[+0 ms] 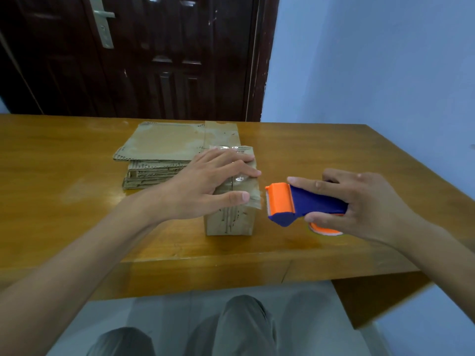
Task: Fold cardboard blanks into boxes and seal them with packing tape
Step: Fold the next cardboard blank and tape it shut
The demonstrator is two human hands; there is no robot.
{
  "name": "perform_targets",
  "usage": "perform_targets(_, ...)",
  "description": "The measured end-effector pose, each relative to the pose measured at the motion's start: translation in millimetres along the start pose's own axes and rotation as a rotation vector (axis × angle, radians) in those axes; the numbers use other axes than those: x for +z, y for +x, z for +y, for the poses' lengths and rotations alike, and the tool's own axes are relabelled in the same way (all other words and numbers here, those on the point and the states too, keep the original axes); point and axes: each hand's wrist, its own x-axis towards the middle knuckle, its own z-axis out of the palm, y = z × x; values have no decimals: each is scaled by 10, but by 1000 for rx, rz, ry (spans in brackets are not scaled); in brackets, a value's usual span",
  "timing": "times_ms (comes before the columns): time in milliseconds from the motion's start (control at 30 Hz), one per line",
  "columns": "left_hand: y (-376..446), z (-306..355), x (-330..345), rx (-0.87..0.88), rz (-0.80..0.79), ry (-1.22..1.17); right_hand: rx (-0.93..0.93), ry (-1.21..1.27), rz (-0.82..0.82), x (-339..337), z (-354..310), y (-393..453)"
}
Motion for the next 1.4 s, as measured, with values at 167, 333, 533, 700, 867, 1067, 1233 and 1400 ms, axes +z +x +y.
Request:
perform_targets(167, 6, -3, 21, 6, 24, 1, -130, -235, -90, -166, -47, 225)
perform_targets(333, 13, 26, 22, -10, 28, -13, -184, -392, -83, -372, -165, 384)
perform_targets(533, -1, 89, 24, -85, 30, -130, -90, -545, -295, -174, -363, 427)
perform_targets(700, -1, 71, 16, -69, 8, -83, 77, -431, -93, 147, -220, 335)
perform_targets(867, 13, 18, -32, -89, -56, -147, 90, -474, -72, 647, -148, 155)
perform_targets(1067, -4, 14, -16, -89, 1, -231, 175, -373, -25, 869, -137, 190)
perform_targets(1233, -38, 88, 48, -127, 130, -332, 304, -293, -41, 858, -339, 162)
perform_targets(1400, -291, 352, 35, -255, 884, -415, 532, 150, 313, 599, -920, 66)
